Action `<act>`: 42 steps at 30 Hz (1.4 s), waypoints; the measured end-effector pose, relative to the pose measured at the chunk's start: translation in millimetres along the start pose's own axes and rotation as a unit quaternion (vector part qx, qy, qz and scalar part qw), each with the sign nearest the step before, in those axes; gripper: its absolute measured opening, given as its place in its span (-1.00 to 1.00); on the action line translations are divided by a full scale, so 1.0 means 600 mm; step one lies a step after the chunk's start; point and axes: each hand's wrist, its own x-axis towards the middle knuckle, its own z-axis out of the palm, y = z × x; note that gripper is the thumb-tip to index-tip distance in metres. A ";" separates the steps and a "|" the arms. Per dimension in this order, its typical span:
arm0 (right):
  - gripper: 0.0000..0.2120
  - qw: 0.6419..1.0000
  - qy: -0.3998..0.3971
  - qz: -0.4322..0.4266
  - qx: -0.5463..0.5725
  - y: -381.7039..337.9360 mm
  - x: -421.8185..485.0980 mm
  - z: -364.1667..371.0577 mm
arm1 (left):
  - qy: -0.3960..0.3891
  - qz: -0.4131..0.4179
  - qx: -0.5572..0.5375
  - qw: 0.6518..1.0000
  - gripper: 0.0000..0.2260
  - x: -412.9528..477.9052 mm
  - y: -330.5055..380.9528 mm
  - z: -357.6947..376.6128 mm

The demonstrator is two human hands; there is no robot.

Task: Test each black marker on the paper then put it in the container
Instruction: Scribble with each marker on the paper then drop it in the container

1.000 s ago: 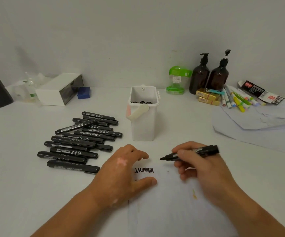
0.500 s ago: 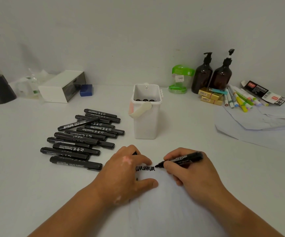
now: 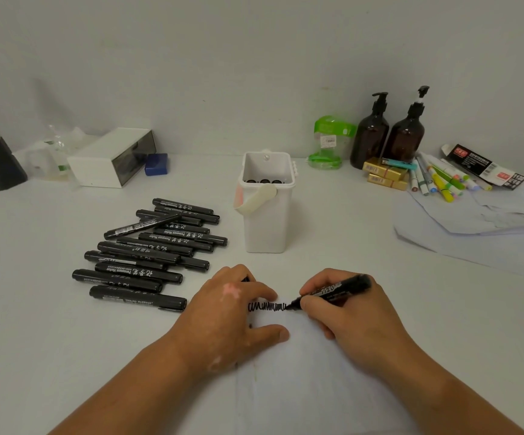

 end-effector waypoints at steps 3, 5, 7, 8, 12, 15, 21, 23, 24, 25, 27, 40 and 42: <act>-0.96 1.000 0.006 0.004 0.000 0.001 0.001 0.000 | 0.002 -0.002 -0.006 1.000 -0.49 0.000 -0.002 0.001; -0.97 1.000 0.010 0.005 0.002 0.002 0.001 0.000 | 0.004 -0.002 -0.010 1.000 -0.49 0.001 -0.003 0.003; -0.95 1.000 0.005 0.002 -0.004 0.002 0.000 -0.001 | 0.005 -0.001 -0.010 1.000 -0.49 0.001 -0.004 0.003; -0.95 1.000 0.003 0.001 -0.009 0.002 0.000 -0.001 | 0.004 -0.001 -0.011 1.000 -0.48 0.001 -0.005 0.004; -0.95 1.000 0.020 0.008 -0.002 0.001 0.002 -0.001 | 0.003 -0.002 -0.010 1.000 -0.48 0.001 -0.007 0.005; -0.94 1.000 0.019 0.007 -0.012 0.001 0.003 -0.001 | 0.004 -0.002 -0.013 1.000 -0.47 0.001 -0.007 0.005; -0.96 0.999 0.032 0.010 -0.023 0.004 0.003 -0.001 | 0.006 0.001 -0.013 1.000 -0.47 0.003 -0.008 0.006; -0.96 0.999 0.026 0.009 -0.022 0.004 0.003 -0.002 | 0.006 0.001 -0.016 1.000 -0.48 0.003 -0.008 0.006; -0.96 0.999 0.022 0.008 -0.022 0.004 0.003 -0.002 | 0.005 0.001 -0.017 1.000 -0.48 0.002 -0.008 0.006; -0.95 1.000 0.021 0.008 -0.022 0.003 0.003 -0.002 | 0.005 0.001 -0.018 1.000 -0.48 0.002 -0.008 0.005; -0.95 0.999 0.030 0.009 -0.017 0.003 0.003 -0.002 | 0.003 0.000 -0.018 1.000 -0.48 0.001 -0.008 0.005; -0.94 0.999 0.040 0.005 0.032 0.007 0.005 -0.003 | -0.012 -0.013 -0.018 1.000 -0.49 0.001 -0.003 0.000; -0.90 0.993 0.057 0.014 0.100 0.007 0.005 -0.007 | -0.019 -0.014 -0.013 1.000 -0.50 -0.001 -0.002 -0.002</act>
